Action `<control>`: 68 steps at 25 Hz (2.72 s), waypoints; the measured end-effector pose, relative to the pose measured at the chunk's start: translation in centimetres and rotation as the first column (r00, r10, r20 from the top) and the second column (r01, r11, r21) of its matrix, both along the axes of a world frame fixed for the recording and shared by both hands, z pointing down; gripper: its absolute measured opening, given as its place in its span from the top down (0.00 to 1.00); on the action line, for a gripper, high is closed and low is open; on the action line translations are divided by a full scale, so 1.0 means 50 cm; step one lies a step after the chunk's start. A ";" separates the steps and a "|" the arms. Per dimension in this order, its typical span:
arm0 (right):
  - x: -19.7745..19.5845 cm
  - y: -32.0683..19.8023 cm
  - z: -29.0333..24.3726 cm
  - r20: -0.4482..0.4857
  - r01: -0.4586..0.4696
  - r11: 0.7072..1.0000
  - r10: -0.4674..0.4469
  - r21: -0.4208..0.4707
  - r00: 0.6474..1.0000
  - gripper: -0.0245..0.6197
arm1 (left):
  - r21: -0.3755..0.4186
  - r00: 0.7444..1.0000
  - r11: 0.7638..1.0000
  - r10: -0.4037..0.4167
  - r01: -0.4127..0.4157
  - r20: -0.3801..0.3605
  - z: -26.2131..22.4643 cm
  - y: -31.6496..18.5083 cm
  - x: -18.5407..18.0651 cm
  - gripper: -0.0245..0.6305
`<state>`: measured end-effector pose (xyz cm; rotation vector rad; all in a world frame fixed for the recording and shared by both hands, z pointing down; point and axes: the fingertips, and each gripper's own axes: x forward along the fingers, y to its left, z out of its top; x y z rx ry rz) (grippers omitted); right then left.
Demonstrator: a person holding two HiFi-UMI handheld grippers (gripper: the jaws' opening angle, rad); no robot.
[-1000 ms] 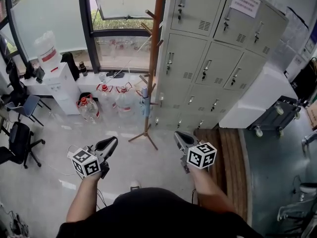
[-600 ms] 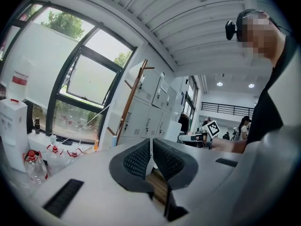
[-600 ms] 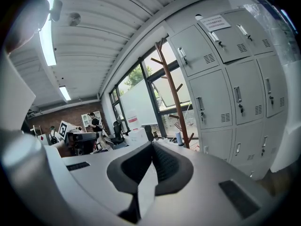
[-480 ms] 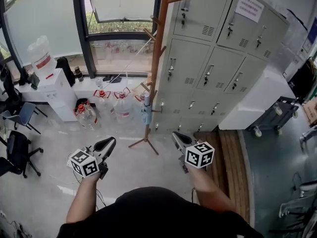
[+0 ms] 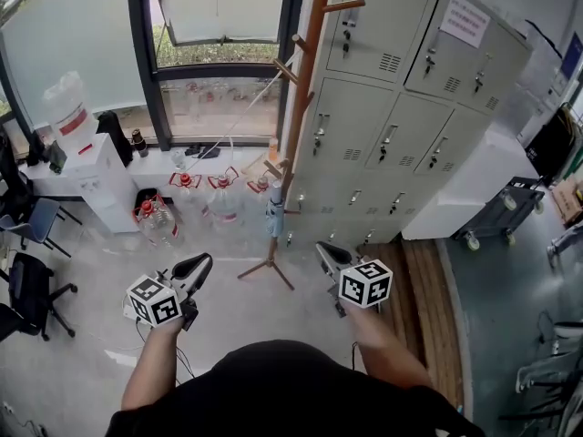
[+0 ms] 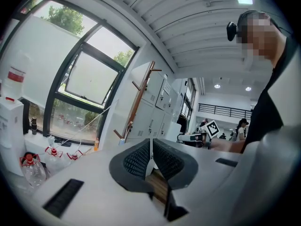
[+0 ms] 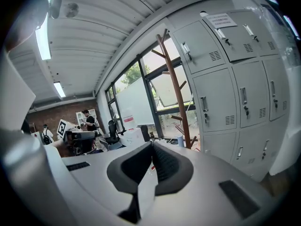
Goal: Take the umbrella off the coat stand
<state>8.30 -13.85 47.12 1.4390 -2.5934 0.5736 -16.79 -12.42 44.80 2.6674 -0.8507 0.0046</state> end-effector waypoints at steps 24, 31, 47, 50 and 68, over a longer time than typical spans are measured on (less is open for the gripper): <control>-0.043 -0.069 0.067 -0.038 0.001 1.000 -0.002 -0.030 0.999 0.94 | -0.028 0.999 0.999 -0.018 0.019 0.032 0.037 -0.034 -0.070 0.92; -0.038 -0.156 0.082 -0.035 0.016 1.000 -0.017 -0.020 0.999 0.94 | -0.027 0.999 0.999 -0.029 0.030 0.046 0.037 -0.099 -0.048 0.92; -0.013 -0.380 0.114 -0.087 0.000 1.000 -0.001 -0.009 0.996 0.94 | -0.081 0.998 0.996 -0.043 0.047 0.046 0.084 -0.278 0.003 0.92; -0.012 -0.416 0.123 -0.089 0.010 1.000 -0.011 -0.009 0.996 0.93 | -0.093 0.998 0.994 -0.045 0.050 0.050 0.098 -0.302 0.012 0.92; -0.054 -0.584 0.152 -0.148 0.051 0.998 -0.046 0.035 0.988 0.80 | -0.150 0.997 0.987 -0.054 0.063 0.064 0.146 -0.401 0.031 0.92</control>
